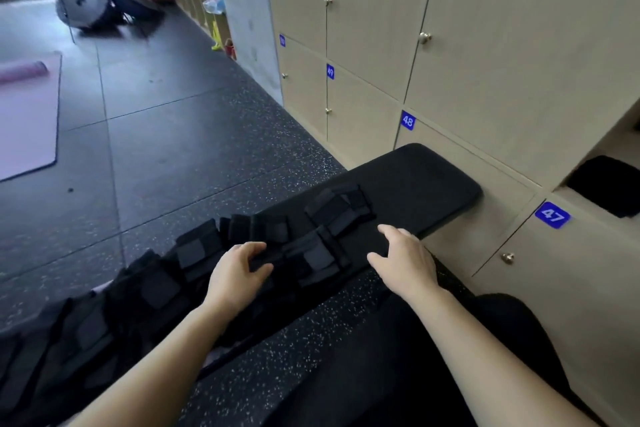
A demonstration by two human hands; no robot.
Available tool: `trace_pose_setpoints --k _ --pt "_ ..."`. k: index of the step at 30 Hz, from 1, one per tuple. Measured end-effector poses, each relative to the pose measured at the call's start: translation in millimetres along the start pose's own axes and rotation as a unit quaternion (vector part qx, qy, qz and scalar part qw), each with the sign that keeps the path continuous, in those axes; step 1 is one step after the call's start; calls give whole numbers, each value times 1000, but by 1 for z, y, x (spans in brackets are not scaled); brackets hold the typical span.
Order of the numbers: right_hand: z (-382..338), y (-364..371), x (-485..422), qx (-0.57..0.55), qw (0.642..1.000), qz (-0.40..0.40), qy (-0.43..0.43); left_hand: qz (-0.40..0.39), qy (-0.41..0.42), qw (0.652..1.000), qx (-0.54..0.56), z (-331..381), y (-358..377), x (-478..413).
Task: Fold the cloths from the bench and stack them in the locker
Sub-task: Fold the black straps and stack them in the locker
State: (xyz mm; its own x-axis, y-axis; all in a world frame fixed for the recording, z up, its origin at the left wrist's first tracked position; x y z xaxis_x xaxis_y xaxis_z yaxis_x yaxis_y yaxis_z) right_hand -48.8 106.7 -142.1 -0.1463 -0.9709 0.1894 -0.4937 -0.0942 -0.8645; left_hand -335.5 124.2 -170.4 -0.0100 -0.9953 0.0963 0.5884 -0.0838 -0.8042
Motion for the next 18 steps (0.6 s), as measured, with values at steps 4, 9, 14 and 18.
trace_pose_setpoints --k 4,9,14,18 --pt "-16 21 -10 11 999 -29 -13 -2 12 1000 -25 -8 13 0" --pt "-31 46 -20 60 993 -73 -63 -56 100 983 -143 15 53 0" --pt "-45 80 -27 132 969 -155 -142 -75 112 954 -267 4 75 5" --pt "-54 123 -28 229 915 -261 -208 -137 119 937 -299 -29 93 6"
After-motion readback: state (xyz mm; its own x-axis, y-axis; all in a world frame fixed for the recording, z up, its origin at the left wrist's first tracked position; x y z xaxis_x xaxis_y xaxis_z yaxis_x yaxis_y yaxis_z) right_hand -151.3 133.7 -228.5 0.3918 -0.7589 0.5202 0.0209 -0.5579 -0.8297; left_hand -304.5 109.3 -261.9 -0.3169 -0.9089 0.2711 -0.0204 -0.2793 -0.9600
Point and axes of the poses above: each hand's wrist, its own x-axis away from the middle knuckle, its own y-axis out of the palm, z = x × y, the point moved 7 cm from there along -x, towards the middle knuckle, and after that the axes turned 4 degrees about -z, right-handed, at the moved point
